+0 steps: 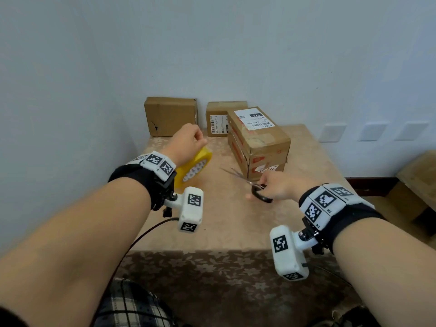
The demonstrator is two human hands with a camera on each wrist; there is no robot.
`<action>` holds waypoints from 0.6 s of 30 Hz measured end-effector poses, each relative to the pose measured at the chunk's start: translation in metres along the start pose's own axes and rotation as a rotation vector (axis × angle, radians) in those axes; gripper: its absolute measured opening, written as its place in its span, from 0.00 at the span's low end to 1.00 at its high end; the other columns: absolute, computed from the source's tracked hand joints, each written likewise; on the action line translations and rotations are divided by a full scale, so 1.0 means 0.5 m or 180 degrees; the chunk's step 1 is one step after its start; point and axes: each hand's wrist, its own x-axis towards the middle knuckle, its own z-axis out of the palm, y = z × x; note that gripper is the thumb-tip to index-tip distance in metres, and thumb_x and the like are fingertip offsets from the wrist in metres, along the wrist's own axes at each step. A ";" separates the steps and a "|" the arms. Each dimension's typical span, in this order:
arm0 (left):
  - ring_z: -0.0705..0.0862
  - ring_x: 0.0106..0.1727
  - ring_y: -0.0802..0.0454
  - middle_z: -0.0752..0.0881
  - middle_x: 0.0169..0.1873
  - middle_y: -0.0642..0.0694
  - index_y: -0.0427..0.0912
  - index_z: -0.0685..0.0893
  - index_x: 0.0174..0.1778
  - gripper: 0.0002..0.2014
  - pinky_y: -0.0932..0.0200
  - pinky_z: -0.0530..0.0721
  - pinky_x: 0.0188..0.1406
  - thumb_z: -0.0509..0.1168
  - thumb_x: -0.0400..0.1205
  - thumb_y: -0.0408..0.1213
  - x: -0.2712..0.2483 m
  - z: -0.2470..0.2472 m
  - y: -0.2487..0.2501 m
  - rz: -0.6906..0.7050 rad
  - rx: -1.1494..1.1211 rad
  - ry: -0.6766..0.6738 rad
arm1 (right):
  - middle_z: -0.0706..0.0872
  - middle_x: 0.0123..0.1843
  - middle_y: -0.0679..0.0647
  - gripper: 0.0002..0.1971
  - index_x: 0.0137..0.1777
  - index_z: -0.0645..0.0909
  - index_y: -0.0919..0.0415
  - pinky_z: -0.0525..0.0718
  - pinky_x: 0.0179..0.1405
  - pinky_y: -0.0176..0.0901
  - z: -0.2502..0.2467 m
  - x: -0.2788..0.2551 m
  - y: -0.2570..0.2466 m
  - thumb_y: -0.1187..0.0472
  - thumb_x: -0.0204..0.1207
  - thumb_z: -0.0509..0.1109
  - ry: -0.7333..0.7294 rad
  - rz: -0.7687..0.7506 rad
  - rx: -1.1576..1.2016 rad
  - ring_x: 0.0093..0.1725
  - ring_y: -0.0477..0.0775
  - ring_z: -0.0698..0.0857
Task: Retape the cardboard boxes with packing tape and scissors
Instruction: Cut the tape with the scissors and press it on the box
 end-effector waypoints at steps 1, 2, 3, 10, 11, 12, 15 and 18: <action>0.76 0.48 0.51 0.76 0.47 0.46 0.41 0.77 0.42 0.07 0.60 0.71 0.47 0.63 0.84 0.38 -0.003 -0.001 -0.004 0.0053 0.0091 -0.0012 | 0.84 0.46 0.57 0.23 0.52 0.81 0.65 0.80 0.45 0.43 0.008 0.002 -0.003 0.43 0.74 0.73 0.0009 -0.0003 -0.0183 0.46 0.57 0.83; 0.76 0.49 0.50 0.77 0.48 0.46 0.41 0.78 0.42 0.07 0.57 0.73 0.50 0.63 0.84 0.39 -0.006 -0.001 -0.009 0.0108 0.0151 -0.0039 | 0.84 0.55 0.58 0.24 0.61 0.79 0.66 0.82 0.54 0.46 0.014 0.003 -0.007 0.47 0.75 0.72 -0.0015 0.0029 -0.0389 0.54 0.58 0.83; 0.76 0.49 0.50 0.77 0.48 0.47 0.41 0.78 0.43 0.07 0.56 0.74 0.51 0.62 0.84 0.39 -0.009 0.000 -0.013 0.0164 0.0174 -0.0056 | 0.83 0.60 0.58 0.23 0.65 0.78 0.65 0.82 0.60 0.49 0.020 0.006 -0.010 0.50 0.76 0.71 -0.0037 0.0035 -0.0632 0.59 0.60 0.82; 0.71 0.38 0.64 0.76 0.45 0.49 0.38 0.80 0.46 0.07 0.69 0.67 0.38 0.63 0.84 0.39 -0.040 0.009 -0.012 0.0503 -0.0110 -0.0118 | 0.84 0.51 0.51 0.08 0.56 0.84 0.58 0.82 0.56 0.47 -0.007 0.007 -0.108 0.58 0.81 0.68 0.1459 -0.0916 0.0204 0.52 0.53 0.82; 0.70 0.37 0.65 0.75 0.44 0.50 0.39 0.79 0.46 0.07 0.71 0.67 0.37 0.63 0.84 0.39 -0.043 0.009 -0.009 0.0563 -0.0119 -0.0164 | 0.84 0.56 0.52 0.14 0.63 0.82 0.61 0.80 0.61 0.46 -0.007 0.014 -0.127 0.57 0.80 0.70 0.1331 -0.1083 0.0577 0.57 0.52 0.82; 0.69 0.37 0.66 0.74 0.43 0.50 0.39 0.79 0.46 0.06 0.74 0.68 0.36 0.63 0.84 0.38 -0.047 0.011 -0.008 0.0619 -0.0145 -0.0204 | 0.84 0.59 0.55 0.18 0.66 0.81 0.64 0.79 0.64 0.48 -0.003 0.025 -0.143 0.58 0.78 0.72 0.1213 -0.1182 0.0875 0.60 0.53 0.82; 0.69 0.37 0.66 0.71 0.40 0.53 0.40 0.79 0.44 0.04 0.77 0.68 0.37 0.63 0.84 0.35 -0.055 0.017 -0.009 0.0687 -0.0312 -0.0280 | 0.88 0.51 0.65 0.11 0.52 0.87 0.70 0.80 0.61 0.59 0.017 0.058 -0.169 0.65 0.73 0.75 0.1242 -0.1283 0.1137 0.55 0.62 0.85; 0.69 0.39 0.66 0.71 0.42 0.52 0.43 0.77 0.44 0.04 0.77 0.68 0.39 0.61 0.85 0.35 -0.060 0.017 -0.023 0.0701 -0.0505 -0.0272 | 0.87 0.41 0.64 0.08 0.42 0.87 0.73 0.78 0.45 0.47 0.021 0.075 -0.177 0.65 0.73 0.75 0.1525 -0.1176 0.1138 0.43 0.61 0.83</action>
